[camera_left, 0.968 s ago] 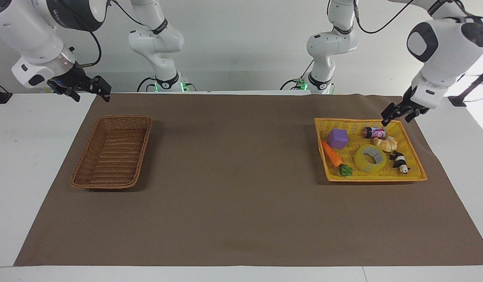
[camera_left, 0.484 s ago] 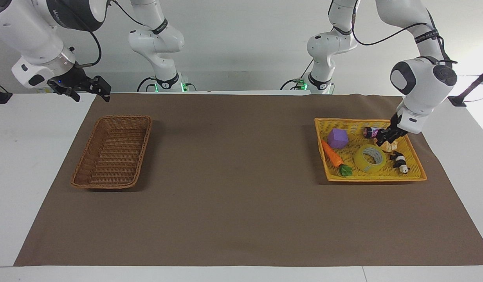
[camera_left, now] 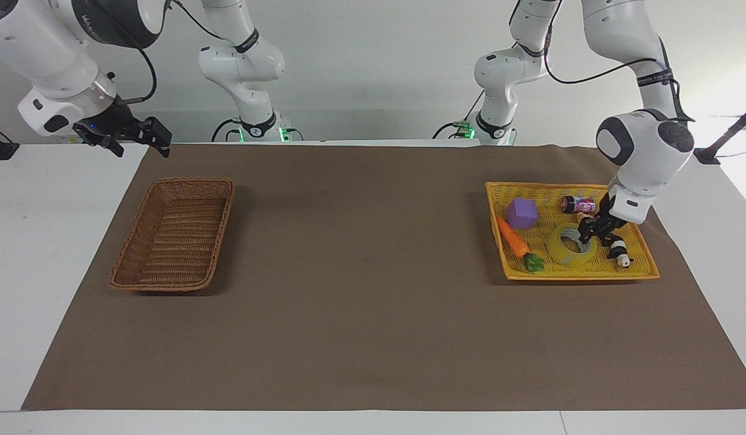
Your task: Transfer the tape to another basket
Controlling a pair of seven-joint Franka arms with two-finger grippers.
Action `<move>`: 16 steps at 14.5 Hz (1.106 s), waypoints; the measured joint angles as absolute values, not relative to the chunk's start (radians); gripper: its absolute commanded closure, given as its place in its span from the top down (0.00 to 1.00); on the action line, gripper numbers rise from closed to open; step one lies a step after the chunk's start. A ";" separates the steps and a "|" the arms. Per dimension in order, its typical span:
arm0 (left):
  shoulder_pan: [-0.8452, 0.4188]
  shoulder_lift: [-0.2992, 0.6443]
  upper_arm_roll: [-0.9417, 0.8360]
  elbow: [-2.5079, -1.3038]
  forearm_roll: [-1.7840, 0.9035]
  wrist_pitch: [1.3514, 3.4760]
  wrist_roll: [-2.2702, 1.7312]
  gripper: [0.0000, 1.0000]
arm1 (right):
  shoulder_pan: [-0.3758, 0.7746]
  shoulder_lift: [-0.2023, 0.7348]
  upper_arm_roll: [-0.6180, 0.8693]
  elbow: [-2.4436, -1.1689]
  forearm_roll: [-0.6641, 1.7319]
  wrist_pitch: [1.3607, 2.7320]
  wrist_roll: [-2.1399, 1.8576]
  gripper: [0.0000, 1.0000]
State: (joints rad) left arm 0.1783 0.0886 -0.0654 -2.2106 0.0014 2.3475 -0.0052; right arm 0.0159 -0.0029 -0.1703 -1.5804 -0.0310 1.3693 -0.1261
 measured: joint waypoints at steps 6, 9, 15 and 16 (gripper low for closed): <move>0.178 0.129 -0.066 -2.211 0.001 2.375 0.045 0.55 | 0.016 -0.003 -0.170 -1.580 -0.031 1.369 -0.126 1.00; 0.177 0.157 -0.070 -2.211 0.001 2.385 0.052 0.51 | 0.016 -0.003 -0.170 -1.580 -0.031 1.369 -0.126 1.00; 0.178 0.175 -0.067 -2.202 0.000 2.403 0.110 0.00 | 0.016 -0.003 -0.170 -1.580 -0.031 1.369 -0.126 1.00; 0.178 0.176 -0.068 -2.193 0.000 2.397 0.111 0.00 | 0.016 -0.003 -0.170 -1.580 -0.031 1.369 -0.126 1.00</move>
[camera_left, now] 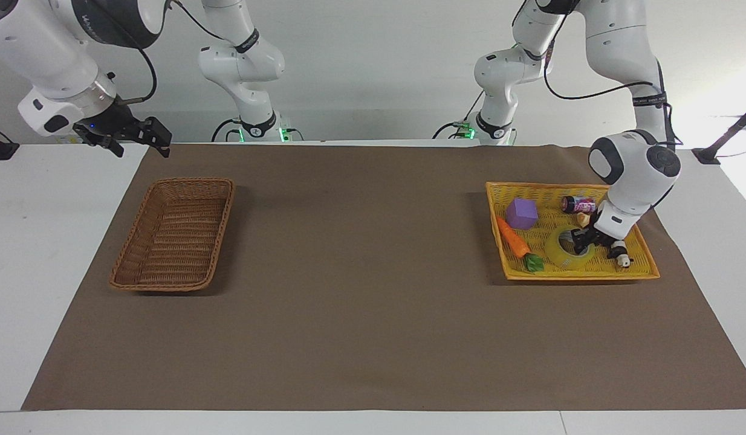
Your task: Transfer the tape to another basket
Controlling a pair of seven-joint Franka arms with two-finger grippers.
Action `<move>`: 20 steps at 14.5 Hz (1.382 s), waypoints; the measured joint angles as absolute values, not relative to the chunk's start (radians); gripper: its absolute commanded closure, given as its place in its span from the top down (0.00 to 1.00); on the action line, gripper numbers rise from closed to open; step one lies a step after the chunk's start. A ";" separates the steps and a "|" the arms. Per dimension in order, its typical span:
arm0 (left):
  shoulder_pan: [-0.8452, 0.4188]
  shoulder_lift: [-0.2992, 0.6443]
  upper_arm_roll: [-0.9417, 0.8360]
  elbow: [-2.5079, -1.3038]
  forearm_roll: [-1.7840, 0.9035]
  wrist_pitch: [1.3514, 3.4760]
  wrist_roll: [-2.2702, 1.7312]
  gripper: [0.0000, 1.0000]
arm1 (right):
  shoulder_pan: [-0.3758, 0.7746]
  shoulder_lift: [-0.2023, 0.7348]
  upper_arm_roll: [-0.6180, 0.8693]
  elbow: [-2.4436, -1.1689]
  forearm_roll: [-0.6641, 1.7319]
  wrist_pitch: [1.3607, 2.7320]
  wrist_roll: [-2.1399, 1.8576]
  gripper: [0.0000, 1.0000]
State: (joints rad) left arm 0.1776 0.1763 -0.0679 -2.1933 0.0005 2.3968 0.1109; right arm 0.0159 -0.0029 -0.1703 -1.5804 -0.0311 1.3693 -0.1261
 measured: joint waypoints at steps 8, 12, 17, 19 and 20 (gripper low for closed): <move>-0.009 0.138 -0.092 -1.810 -0.061 1.890 -0.157 0.00 | 0.016 -0.003 -0.170 -1.580 -0.031 1.369 -0.126 1.00; -0.270 0.112 -0.102 -1.787 -0.264 1.860 -0.386 0.01 | 0.016 -0.003 -0.170 -1.580 -0.031 1.369 -0.126 1.00; -0.483 0.112 -0.105 -1.747 -0.319 1.907 -0.592 0.01 | 0.016 -0.003 -0.170 -1.580 -0.031 1.369 -0.126 1.00; -0.499 0.112 -0.103 -1.747 -0.316 1.913 -0.607 0.02 | 0.016 -0.003 -0.170 -1.580 -0.031 1.369 -0.126 1.00; -0.499 0.112 -0.099 -1.747 -0.302 1.908 -0.610 0.02 | 0.016 -0.003 -0.170 -1.580 -0.031 1.369 -0.126 1.00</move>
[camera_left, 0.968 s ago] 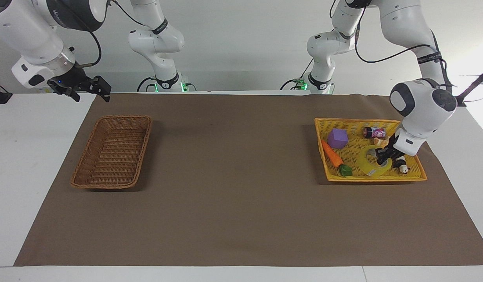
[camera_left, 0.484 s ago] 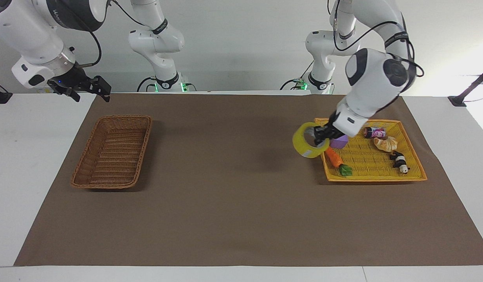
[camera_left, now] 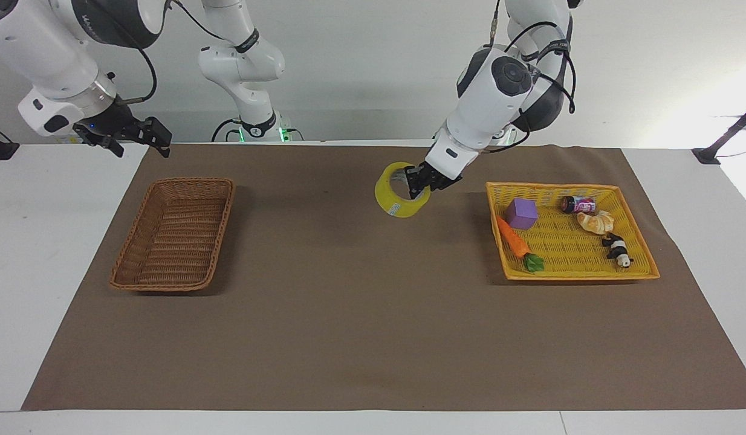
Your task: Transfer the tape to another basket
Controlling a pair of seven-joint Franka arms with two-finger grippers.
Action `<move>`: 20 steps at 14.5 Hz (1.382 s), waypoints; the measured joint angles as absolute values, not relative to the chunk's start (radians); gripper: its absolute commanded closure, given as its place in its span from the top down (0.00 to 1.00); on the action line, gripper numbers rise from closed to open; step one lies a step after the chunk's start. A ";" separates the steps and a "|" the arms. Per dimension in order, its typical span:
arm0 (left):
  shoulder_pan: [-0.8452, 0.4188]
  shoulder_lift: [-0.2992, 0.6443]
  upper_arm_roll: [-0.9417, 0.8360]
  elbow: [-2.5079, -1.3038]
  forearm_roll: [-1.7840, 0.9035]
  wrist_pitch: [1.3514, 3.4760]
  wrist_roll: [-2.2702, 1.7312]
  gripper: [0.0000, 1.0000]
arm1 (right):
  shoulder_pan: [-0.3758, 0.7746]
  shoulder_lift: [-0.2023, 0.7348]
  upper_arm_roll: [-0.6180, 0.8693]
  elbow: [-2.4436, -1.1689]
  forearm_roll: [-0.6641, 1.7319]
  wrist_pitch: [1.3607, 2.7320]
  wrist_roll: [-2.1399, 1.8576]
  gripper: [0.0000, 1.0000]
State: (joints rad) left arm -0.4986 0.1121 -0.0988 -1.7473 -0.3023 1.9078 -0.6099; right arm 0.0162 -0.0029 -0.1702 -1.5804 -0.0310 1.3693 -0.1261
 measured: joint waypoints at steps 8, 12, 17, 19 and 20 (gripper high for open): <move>-0.489 0.076 -0.068 -1.720 -0.263 1.896 -0.610 0.00 | 0.022 -0.003 -0.165 -1.597 0.317 1.402 -0.147 1.00; -0.502 0.067 -0.084 -1.716 -0.264 1.892 -0.612 0.00 | 0.084 -0.002 -0.153 -1.664 0.568 1.504 -0.148 1.00; -0.508 0.057 -0.085 -1.716 -0.268 1.889 -0.625 0.00 | 0.191 0.004 -0.151 -1.775 0.772 1.651 -0.148 1.00; -0.517 0.056 -0.086 -1.716 -0.269 1.890 -0.634 0.00 | 0.251 0.007 -0.150 -1.804 0.852 1.752 -0.130 1.00; -0.521 0.056 -0.087 -1.716 -0.269 1.891 -0.639 0.00 | 0.285 0.009 -0.150 -1.817 0.887 1.798 -0.091 1.00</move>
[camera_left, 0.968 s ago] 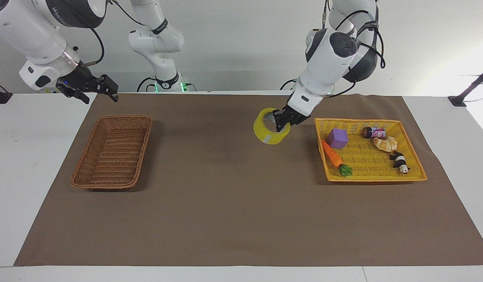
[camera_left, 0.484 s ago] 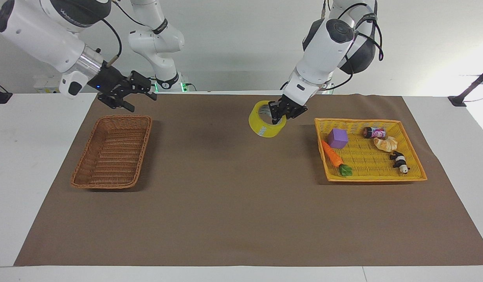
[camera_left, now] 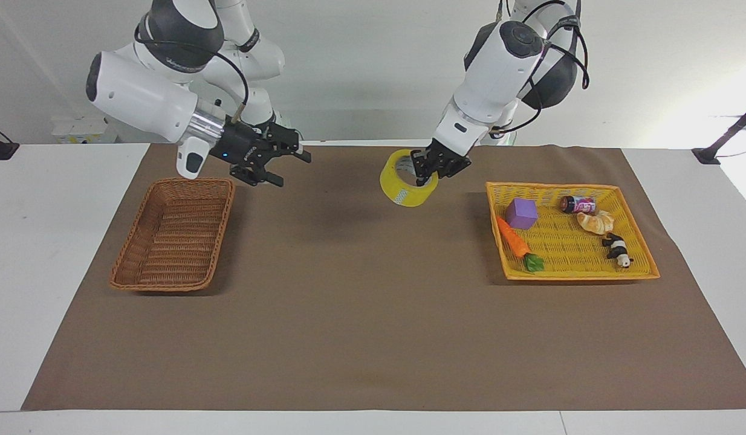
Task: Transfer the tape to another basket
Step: 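Lift the tape with the left gripper while the right gripper approaches it, then grasp the tape roll rim with the right gripper beside the left gripper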
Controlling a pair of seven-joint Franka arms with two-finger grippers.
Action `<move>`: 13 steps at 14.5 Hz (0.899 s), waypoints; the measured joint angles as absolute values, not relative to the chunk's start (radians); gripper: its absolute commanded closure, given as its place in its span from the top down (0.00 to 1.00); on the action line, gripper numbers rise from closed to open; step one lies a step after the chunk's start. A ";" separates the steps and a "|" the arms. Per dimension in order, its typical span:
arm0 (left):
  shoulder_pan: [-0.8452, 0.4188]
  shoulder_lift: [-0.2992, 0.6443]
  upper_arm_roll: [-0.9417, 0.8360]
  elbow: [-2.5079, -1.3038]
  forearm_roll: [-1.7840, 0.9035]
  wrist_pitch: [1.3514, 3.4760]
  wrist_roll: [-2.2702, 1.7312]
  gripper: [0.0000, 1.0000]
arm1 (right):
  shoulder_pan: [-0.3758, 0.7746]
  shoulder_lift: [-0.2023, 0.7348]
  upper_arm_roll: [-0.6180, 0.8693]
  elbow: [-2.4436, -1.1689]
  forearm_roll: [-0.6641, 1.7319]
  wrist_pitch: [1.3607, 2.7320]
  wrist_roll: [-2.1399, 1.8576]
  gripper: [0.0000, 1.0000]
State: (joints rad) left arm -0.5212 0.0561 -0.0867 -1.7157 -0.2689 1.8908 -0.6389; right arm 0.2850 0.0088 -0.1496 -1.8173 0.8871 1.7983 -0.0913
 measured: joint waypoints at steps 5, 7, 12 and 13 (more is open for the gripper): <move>-0.523 0.056 -0.087 -1.715 -0.269 1.903 -0.642 0.00 | 0.377 0.039 -0.148 -1.880 1.135 1.887 -0.038 1.00; -0.523 0.056 -0.087 -1.715 -0.269 1.916 -0.644 0.00 | 0.395 0.055 -0.149 -1.906 1.240 1.912 -0.074 1.00; -0.523 0.056 -0.087 -1.714 -0.269 1.926 -0.648 0.00 | 0.462 0.079 -0.148 -1.933 1.399 1.968 -0.105 1.00; -0.523 0.056 -0.087 -1.714 -0.269 1.929 -0.648 0.00 | 0.474 0.079 -0.148 -1.938 1.409 1.978 -0.105 1.00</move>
